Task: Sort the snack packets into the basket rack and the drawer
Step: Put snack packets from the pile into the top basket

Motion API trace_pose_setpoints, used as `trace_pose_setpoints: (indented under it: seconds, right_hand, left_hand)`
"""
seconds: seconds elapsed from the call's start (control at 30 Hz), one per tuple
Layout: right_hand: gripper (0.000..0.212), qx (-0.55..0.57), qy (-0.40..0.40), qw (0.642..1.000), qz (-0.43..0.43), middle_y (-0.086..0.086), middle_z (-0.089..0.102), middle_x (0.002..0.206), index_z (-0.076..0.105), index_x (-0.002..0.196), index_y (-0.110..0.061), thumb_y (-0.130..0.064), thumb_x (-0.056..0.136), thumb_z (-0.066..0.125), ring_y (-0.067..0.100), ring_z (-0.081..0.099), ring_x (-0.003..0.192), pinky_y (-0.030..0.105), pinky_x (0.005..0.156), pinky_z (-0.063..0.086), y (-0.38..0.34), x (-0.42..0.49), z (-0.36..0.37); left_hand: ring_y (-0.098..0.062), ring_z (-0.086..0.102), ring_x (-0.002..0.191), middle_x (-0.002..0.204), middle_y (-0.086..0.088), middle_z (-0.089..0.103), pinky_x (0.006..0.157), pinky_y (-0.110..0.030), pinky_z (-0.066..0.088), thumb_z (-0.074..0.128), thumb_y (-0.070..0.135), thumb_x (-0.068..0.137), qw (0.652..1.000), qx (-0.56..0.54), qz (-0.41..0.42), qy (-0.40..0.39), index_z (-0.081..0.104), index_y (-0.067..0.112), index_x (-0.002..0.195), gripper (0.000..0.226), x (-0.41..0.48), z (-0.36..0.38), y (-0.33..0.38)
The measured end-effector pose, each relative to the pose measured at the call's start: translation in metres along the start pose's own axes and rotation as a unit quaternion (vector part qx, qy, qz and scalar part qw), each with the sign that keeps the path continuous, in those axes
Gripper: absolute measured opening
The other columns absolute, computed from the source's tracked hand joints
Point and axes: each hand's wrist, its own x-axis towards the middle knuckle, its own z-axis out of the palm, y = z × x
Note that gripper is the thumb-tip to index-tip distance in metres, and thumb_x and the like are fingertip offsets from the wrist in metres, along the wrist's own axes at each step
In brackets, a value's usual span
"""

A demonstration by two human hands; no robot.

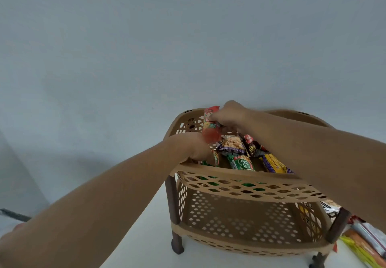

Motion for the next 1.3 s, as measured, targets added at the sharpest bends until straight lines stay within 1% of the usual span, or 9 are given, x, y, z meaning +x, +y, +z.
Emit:
trace_pose_setpoints:
  seconds: [0.1, 0.2, 0.37, 0.57, 0.73, 0.93, 1.07, 1.17, 1.3]
  right_hand:
    - [0.026, -0.028, -0.021, 0.999, 0.005, 0.010, 0.061, 0.082, 0.049, 0.076, -0.011, -0.022, 0.086, 0.071, 0.022, 0.068, 0.075, 0.035, 0.064, 0.061, -0.001, 0.007, 0.015]
    - [0.026, -0.086, -0.018, 0.996, 0.000, 0.010, 0.062, 0.076, 0.053, 0.073, -0.009, -0.024, 0.088, 0.067, 0.022, 0.067, 0.065, 0.030, 0.051, 0.057, -0.004, 0.009, 0.026]
    - [0.028, -0.139, -0.011, 0.990, -0.010, 0.010, 0.063, 0.075, 0.054, 0.075, -0.007, -0.027, 0.091, 0.063, 0.029, 0.071, 0.081, 0.041, 0.075, 0.060, -0.008, 0.013, 0.033]
    - [0.031, -0.196, -0.053, 0.979, 0.021, 0.015, 0.069, 0.090, 0.061, 0.095, 0.000, -0.031, 0.095, 0.057, 0.028, 0.072, 0.079, 0.041, 0.076, 0.060, -0.004, 0.016, 0.044]
    - [0.039, -0.324, -0.030, 0.945, -0.024, 0.004, 0.059, 0.058, 0.055, 0.065, -0.008, -0.031, 0.097, 0.054, 0.017, 0.056, 0.045, 0.026, 0.047, 0.051, -0.004, 0.019, 0.047]
    - [0.042, -0.390, 0.015, 0.915, -0.103, 0.000, 0.042, 0.055, 0.041, 0.056, -0.014, -0.027, 0.092, 0.060, 0.013, 0.036, 0.048, 0.025, 0.042, 0.028, -0.001, 0.023, 0.045]
    - [0.025, -0.292, -0.048, 0.955, -0.022, 0.012, 0.066, 0.074, 0.059, 0.074, -0.003, -0.022, 0.087, 0.069, 0.023, 0.067, 0.064, 0.033, 0.060, 0.059, -0.008, 0.022, 0.037]
    - [0.039, -0.212, -0.122, 0.969, 0.044, 0.016, 0.068, 0.097, 0.061, 0.102, 0.001, -0.029, 0.081, 0.076, 0.024, 0.070, 0.081, 0.034, 0.076, 0.059, -0.012, 0.018, 0.029]
    - [0.034, -0.354, -0.093, 0.925, -0.100, 0.008, 0.073, 0.096, 0.071, 0.102, -0.003, -0.031, 0.082, 0.074, 0.020, 0.070, 0.083, 0.032, 0.074, 0.057, -0.010, 0.012, 0.028]
  left_hand:
    - [-0.021, 0.068, 0.082, 0.095, -0.006, 0.068, 0.082, -0.035, 0.057, 0.076, 0.035, 0.080, 0.997, 0.052, 0.027, 0.044, 0.065, 0.013, 0.112, 0.041, 0.000, 0.001, -0.002]
    - [-0.021, 0.062, 0.092, 0.100, -0.006, 0.065, 0.088, -0.033, 0.052, 0.072, 0.036, 0.084, 0.986, 0.142, 0.049, 0.070, 0.063, 0.011, 0.117, 0.042, -0.003, -0.001, 0.000]
    - [-0.018, 0.057, 0.084, 0.083, -0.002, 0.058, 0.080, -0.029, 0.048, 0.068, 0.035, 0.088, 0.969, 0.229, 0.051, 0.080, 0.063, 0.011, 0.116, 0.038, -0.007, -0.006, 0.001]
    - [-0.021, 0.060, 0.107, 0.115, -0.008, 0.065, 0.099, -0.034, 0.047, 0.059, 0.034, 0.096, 0.946, 0.313, 0.060, 0.059, 0.063, 0.013, 0.128, 0.038, -0.005, -0.007, 0.000]
    - [-0.023, 0.055, 0.118, 0.128, -0.008, 0.061, 0.103, -0.032, 0.041, 0.060, 0.035, 0.096, 0.944, 0.320, 0.064, 0.047, 0.055, 0.015, 0.137, 0.046, -0.004, -0.009, 0.003]
    - [-0.020, 0.058, 0.112, 0.122, -0.005, 0.064, 0.100, -0.033, 0.046, 0.063, 0.037, 0.093, 0.944, 0.310, 0.082, 0.076, 0.061, 0.016, 0.131, 0.044, -0.002, -0.007, 0.000]
    - [-0.020, 0.059, 0.110, 0.121, -0.004, 0.065, 0.099, -0.033, 0.047, 0.064, 0.036, 0.093, 0.945, 0.299, 0.088, 0.100, 0.064, 0.016, 0.128, 0.041, -0.002, -0.005, -0.007]
    - [-0.019, 0.061, 0.107, 0.117, -0.004, 0.067, 0.098, -0.033, 0.049, 0.064, 0.035, 0.092, 0.949, 0.280, 0.098, 0.104, 0.067, 0.015, 0.124, 0.037, -0.002, -0.005, -0.011]
    - [-0.019, 0.059, 0.111, 0.122, -0.005, 0.065, 0.099, -0.032, 0.046, 0.060, 0.034, 0.095, 0.946, 0.293, 0.102, 0.096, 0.066, 0.015, 0.125, 0.036, -0.001, -0.005, -0.010]
